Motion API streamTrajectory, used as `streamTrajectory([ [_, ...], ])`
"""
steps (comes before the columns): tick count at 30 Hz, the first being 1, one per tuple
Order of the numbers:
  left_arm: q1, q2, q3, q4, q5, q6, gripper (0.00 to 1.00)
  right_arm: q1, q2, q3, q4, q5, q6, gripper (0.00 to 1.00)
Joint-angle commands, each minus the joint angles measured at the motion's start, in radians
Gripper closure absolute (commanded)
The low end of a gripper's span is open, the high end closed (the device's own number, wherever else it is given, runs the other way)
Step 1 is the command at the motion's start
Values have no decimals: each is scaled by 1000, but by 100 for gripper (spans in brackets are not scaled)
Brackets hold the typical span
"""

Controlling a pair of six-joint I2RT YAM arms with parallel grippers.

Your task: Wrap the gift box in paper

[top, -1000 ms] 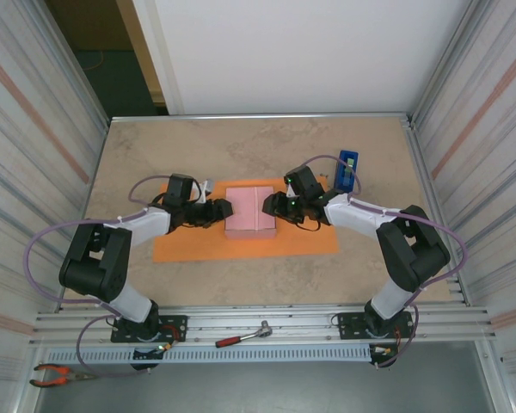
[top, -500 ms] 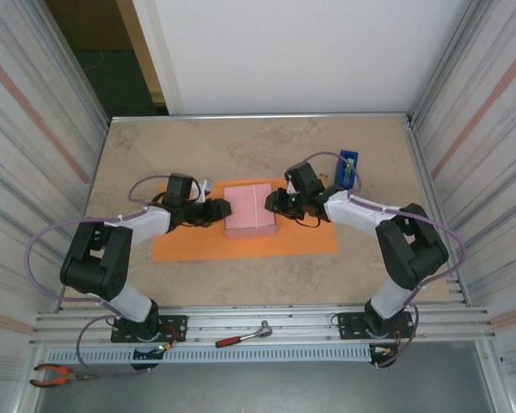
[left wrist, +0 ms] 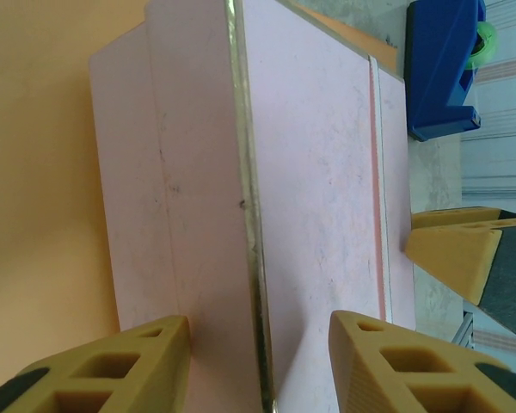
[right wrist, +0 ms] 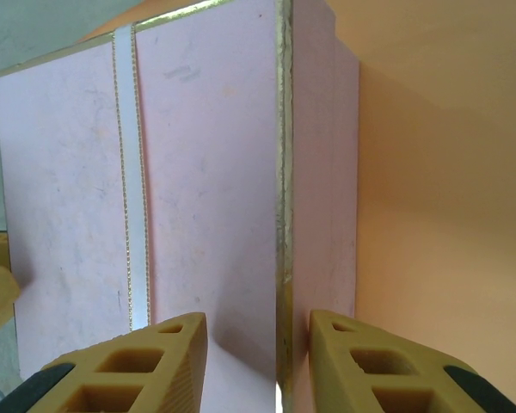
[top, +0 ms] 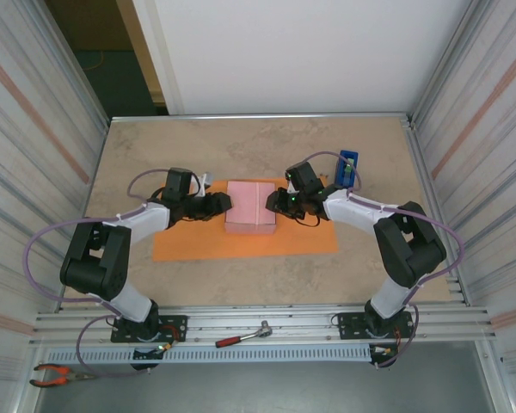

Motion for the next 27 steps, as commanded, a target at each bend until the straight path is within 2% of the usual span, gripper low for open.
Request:
streamTrajectory([
  [1,-8,4,3,14,45,22,53,6,13,31,27,-40,-11,64],
  [12,-8,-8,-45,16,1,8,53,0,13,29,28,-47,-12,62],
  [21,6,-7,-48,6,-25,9,47,-1,7,24,29,-46,-12,59],
  [23,6,-7,-45,5,-24,7,46,-3,2,21,26,-45,-12,54],
  [27,9,-12,-37,1,-19,11,44,-13,-25,11,10,-24,-9,38],
])
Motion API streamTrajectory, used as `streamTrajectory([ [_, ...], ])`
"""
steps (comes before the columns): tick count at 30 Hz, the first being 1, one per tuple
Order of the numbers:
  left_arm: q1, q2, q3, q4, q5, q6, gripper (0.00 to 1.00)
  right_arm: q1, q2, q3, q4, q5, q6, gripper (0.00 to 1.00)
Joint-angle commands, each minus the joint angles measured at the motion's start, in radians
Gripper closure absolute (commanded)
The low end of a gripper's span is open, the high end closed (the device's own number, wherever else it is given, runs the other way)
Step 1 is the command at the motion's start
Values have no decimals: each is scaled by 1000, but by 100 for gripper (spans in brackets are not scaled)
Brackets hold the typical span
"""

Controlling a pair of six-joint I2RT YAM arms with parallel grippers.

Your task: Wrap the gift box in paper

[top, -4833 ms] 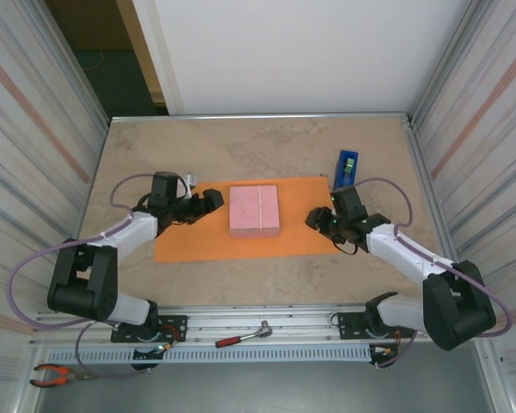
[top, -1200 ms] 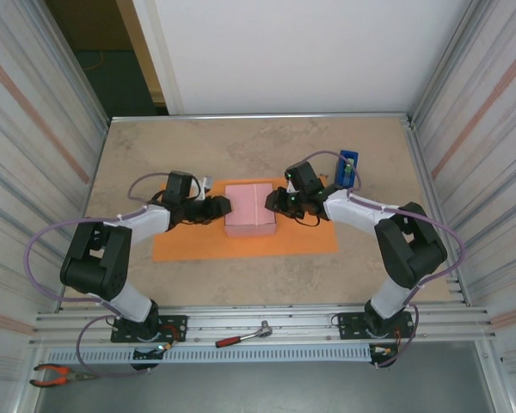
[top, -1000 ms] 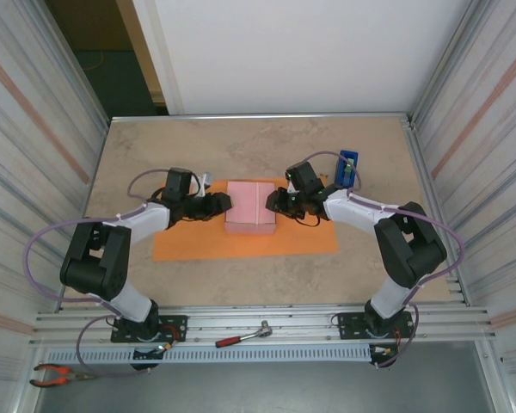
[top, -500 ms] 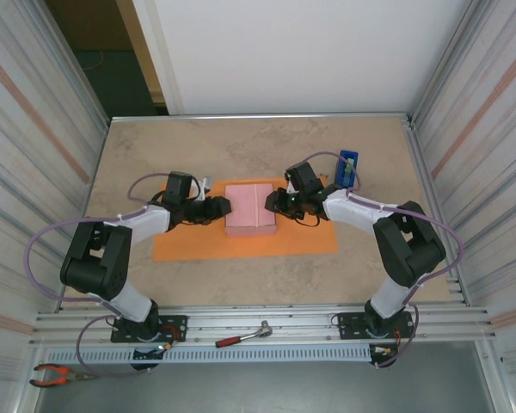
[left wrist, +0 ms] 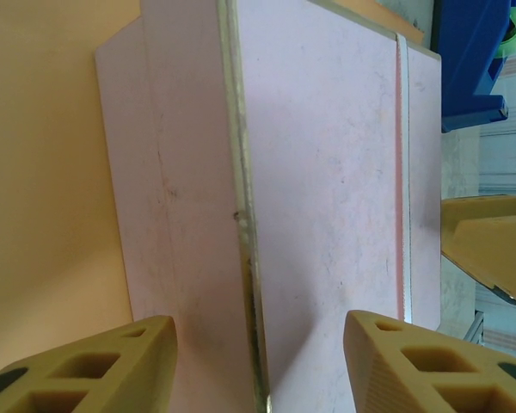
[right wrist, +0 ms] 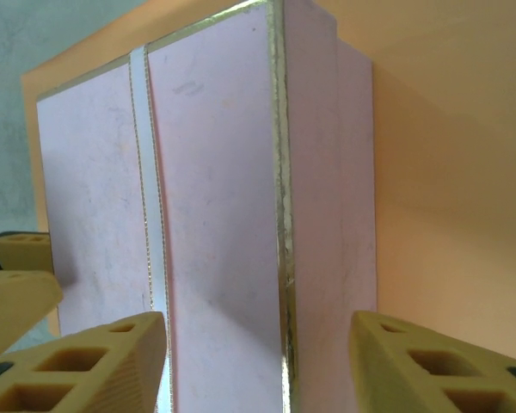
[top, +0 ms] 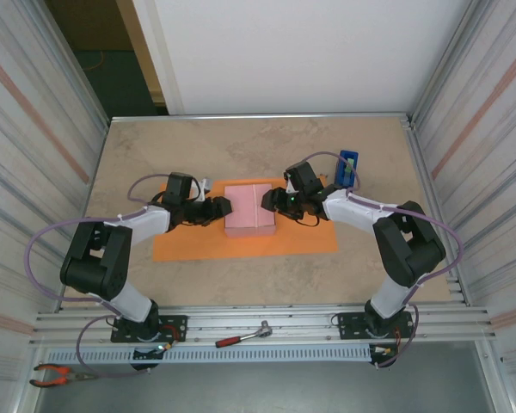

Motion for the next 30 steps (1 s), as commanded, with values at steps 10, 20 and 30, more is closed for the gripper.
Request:
streamTrajectory([
  [10,8,12,22,17,26,8,43,-45,-89,-20,-13,-1,-3,25],
  [20,9,23,43,17,39,8,43,-48,-112,-30,-19,28,6,19],
  [30,10,24,68,0,30,15,43,-49,-136,-44,-26,19,19,18],
])
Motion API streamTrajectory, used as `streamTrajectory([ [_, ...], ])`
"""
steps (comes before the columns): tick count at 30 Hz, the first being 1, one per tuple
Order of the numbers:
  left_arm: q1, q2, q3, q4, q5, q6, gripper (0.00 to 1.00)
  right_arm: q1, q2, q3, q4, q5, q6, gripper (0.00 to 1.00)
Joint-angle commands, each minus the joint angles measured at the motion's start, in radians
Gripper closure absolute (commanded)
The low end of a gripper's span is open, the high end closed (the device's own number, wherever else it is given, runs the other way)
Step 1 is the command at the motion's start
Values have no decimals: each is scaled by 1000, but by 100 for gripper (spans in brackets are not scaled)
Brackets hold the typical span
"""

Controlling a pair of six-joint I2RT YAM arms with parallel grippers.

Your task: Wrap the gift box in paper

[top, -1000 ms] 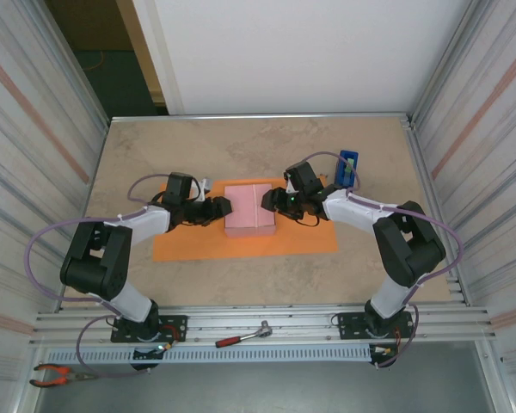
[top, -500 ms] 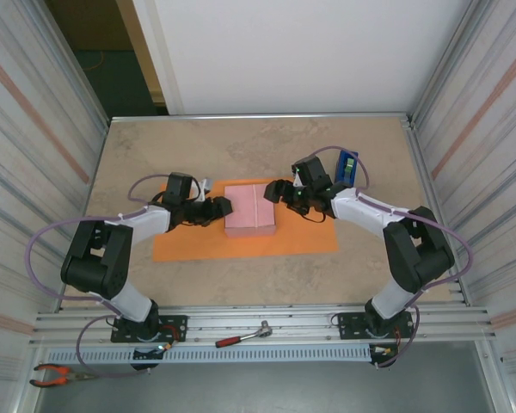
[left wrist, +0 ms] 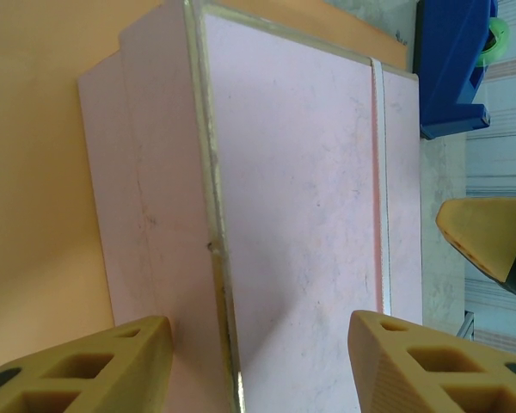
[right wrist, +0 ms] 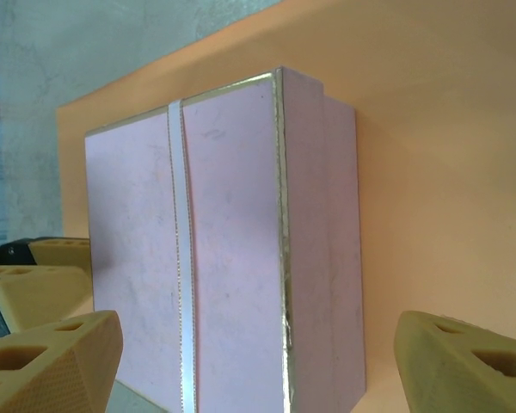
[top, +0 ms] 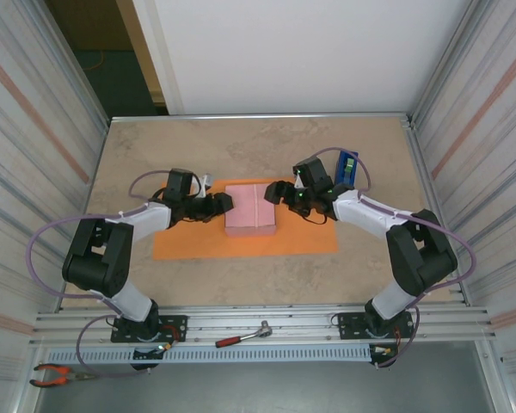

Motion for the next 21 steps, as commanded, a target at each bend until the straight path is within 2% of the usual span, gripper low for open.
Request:
streamTrajectory([
  [1,9,-10,28,-16,-2,21,42,-7,-49,-16,-21,9,22,17],
  [4,13,-68,15,-59,-62,42,40,-7,-73,-13,-49,26,38,9],
  [5,12,-88,14,-75,-77,52,40,-8,-83,-10,-63,35,45,1],
  [9,-51,-175,36,-192,-161,124,38,-9,-153,19,-169,124,69,2],
  [14,-243,-221,87,-278,-348,160,34,-20,-245,113,-369,285,90,2],
  [21,-534,-81,267,-312,-555,201,26,-59,-348,233,-644,495,219,2],
])
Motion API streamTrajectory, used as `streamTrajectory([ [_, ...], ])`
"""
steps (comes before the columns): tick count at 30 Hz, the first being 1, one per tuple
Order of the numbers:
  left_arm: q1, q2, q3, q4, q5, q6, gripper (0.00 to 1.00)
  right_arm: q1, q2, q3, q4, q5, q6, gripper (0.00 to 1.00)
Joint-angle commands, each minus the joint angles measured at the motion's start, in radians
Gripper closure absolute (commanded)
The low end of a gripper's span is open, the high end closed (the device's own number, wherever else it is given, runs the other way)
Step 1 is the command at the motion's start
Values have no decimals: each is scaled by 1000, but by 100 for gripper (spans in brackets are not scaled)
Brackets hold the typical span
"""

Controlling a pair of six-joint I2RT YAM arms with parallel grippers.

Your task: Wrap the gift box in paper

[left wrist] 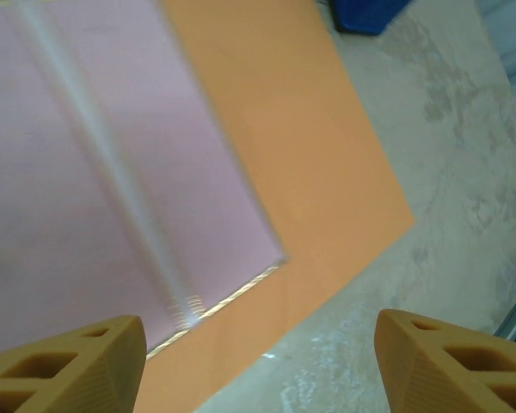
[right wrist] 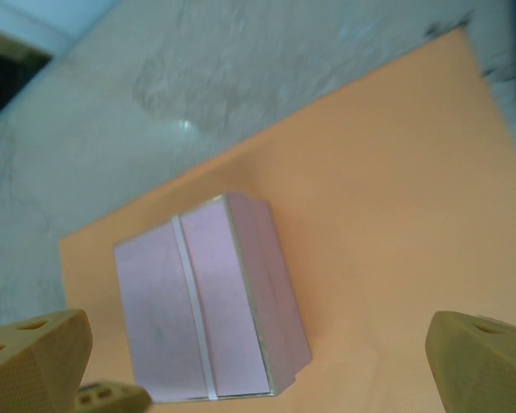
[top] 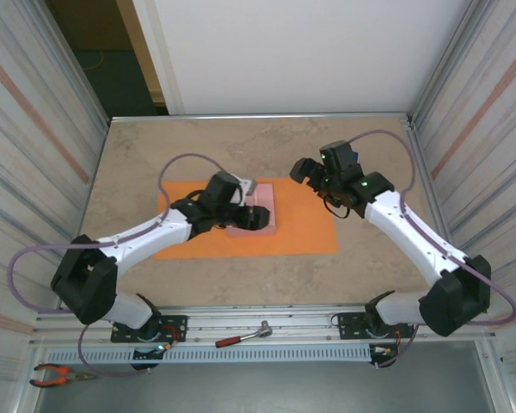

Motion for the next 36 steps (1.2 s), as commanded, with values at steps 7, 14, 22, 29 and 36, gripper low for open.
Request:
streamTrajectory([
  [7,-241,298,278,-25,-210,98,23,-75,-174,115,-312,242,148,2],
  [14,-306,487,420,1,-243,106,21,-94,-277,155,-307,272,130,2],
  [22,-343,668,581,-32,-250,138,17,-122,-309,169,-299,249,94,2],
  [29,-352,720,619,-53,-249,151,15,-144,-358,129,-248,168,71,2],
  [36,-368,757,646,-82,-276,169,14,-189,-369,110,-223,104,42,2],
])
